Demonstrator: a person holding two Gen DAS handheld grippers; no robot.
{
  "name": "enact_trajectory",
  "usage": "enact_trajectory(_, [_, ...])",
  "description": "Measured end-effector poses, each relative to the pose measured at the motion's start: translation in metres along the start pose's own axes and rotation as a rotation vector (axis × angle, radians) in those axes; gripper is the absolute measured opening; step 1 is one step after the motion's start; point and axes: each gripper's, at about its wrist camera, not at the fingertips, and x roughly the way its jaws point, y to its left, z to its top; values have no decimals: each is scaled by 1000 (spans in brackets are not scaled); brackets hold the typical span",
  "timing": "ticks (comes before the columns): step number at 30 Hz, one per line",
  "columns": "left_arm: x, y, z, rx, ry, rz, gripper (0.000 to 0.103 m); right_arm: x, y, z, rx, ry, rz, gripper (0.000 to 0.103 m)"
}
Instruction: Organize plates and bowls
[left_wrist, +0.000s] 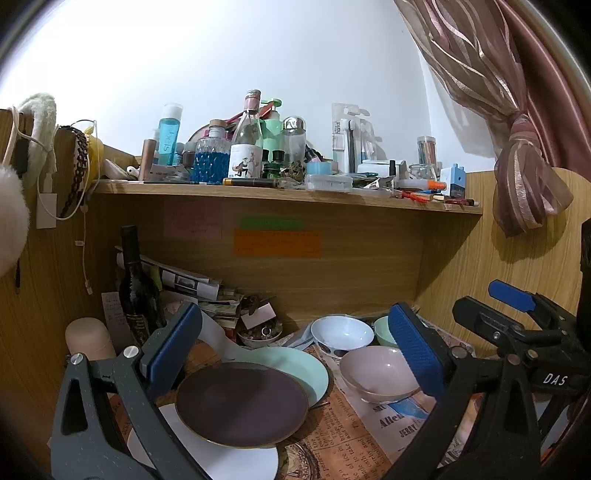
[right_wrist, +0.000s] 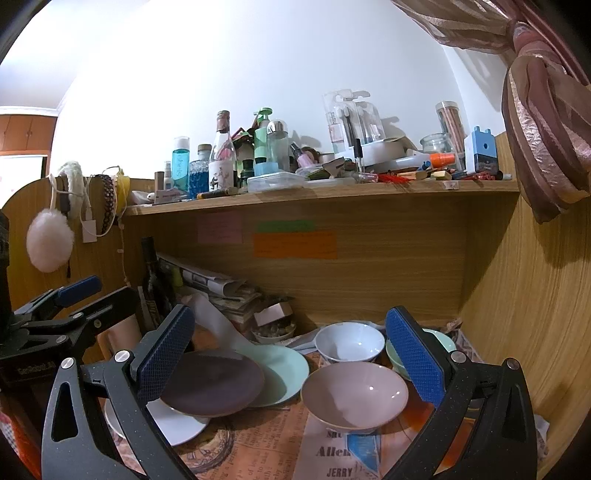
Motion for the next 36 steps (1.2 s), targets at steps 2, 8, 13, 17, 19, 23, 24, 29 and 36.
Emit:
enact_trajectory(2, [0,0,0,0,-1,1,103,0,1,1,-3,-2,0,103])
enact_trajectory(8, [0,0,0,1,-3,-2,103,5,2,1,-4,-7,0,103])
enact_trajectory(13, [0,-2,1,7,-5,0,103,3,2,1,-3,-8,3,103])
enact_trajectory(17, [0,-2,0,-1,1,-7,103,3,2,1,-4,-9,2,103])
enact_trajectory(19, [0,-3,0,3,-2,-1,103,3,2,1,-4,-10,1,103])
enact_trajectory(23, [1,-1,1,2,0,-7,103,4,2,2,-4,-12,3,103])
enact_trajectory(24, [1,-1,1,3,-1,-7,103,4,3,2,-5,-14,4,103])
enact_trajectory(29, [2,-2,1,12,-6,-5,103,3,6,2,-14,-19,3,103])
enact_trajectory(36, [2,-3,-1,11,-4,-4,103,2,8,1,-13,-22,6,103])
